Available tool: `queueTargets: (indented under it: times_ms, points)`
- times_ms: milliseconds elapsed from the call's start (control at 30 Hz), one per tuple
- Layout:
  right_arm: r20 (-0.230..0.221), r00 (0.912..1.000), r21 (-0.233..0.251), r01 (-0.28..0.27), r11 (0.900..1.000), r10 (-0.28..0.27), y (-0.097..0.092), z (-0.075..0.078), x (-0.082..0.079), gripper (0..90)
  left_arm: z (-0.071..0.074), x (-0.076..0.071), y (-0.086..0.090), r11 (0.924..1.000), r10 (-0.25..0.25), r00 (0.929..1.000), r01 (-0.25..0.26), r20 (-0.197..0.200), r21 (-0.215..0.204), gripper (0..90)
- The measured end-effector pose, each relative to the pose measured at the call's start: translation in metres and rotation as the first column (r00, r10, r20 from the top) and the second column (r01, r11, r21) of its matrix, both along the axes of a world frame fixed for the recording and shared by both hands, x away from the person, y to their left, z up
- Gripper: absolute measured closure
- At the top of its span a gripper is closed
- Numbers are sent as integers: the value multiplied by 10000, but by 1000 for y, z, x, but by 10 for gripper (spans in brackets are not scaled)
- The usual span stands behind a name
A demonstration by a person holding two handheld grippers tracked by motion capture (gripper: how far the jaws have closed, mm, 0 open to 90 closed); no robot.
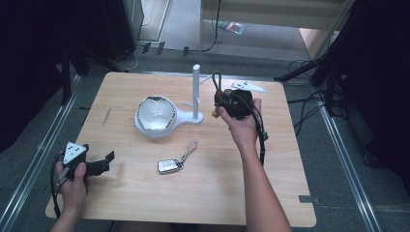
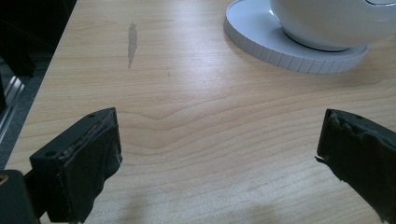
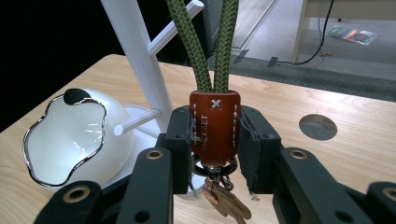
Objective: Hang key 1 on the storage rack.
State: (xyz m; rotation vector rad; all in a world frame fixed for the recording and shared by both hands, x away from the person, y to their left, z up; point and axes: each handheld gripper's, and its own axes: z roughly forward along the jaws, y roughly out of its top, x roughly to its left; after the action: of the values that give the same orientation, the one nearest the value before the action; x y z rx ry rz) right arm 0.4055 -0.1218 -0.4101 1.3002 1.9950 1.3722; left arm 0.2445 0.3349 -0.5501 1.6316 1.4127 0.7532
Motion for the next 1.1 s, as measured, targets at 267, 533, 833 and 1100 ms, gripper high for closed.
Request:
queueTargets:
  times_ms: [267,533,833,1100]
  points:
    - [-164,9999,-7,47,10000,-47,4,1,7,683,0,0,0,10000,48,10000,-48,19,-24,1]
    - [-424,9991,-2,-52,10000,52,8,3,18,683,0,0,0,10000,41,10000,-41,3,-37,2]
    - [-795,9965,-2,-238,9997,237,10,0,23,683,0,0,0,10000,35,10000,-35,0,-28,2]
    - [-1039,9938,137,-394,9991,406,12,-3,26,682,0,0,0,10000,27,10000,-27,10,-24,2]
